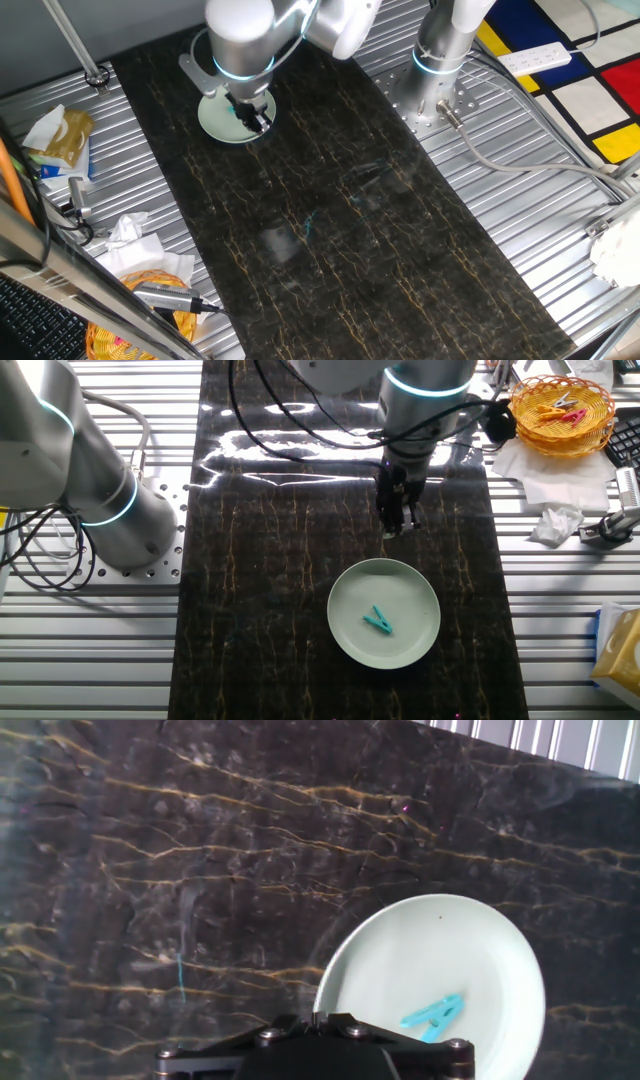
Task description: Use a clamp
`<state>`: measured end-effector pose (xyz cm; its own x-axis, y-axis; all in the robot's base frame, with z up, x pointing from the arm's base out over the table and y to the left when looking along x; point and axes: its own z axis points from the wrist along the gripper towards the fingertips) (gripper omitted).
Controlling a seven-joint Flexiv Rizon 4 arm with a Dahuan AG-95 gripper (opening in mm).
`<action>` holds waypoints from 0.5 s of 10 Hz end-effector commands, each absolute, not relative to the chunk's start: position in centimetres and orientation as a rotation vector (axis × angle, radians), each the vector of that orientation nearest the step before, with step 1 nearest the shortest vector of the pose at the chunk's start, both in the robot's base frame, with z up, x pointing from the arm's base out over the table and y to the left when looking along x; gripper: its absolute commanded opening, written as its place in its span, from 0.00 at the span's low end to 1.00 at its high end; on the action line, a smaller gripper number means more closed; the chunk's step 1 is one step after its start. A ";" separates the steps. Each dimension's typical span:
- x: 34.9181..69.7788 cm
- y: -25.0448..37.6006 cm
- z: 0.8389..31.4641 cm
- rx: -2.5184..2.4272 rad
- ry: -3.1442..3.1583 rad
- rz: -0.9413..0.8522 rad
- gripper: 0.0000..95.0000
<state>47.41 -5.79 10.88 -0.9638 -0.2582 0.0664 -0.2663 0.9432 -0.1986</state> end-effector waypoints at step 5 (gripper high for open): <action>46.2 -9.3 11.2 0.705 -3.059 0.228 0.00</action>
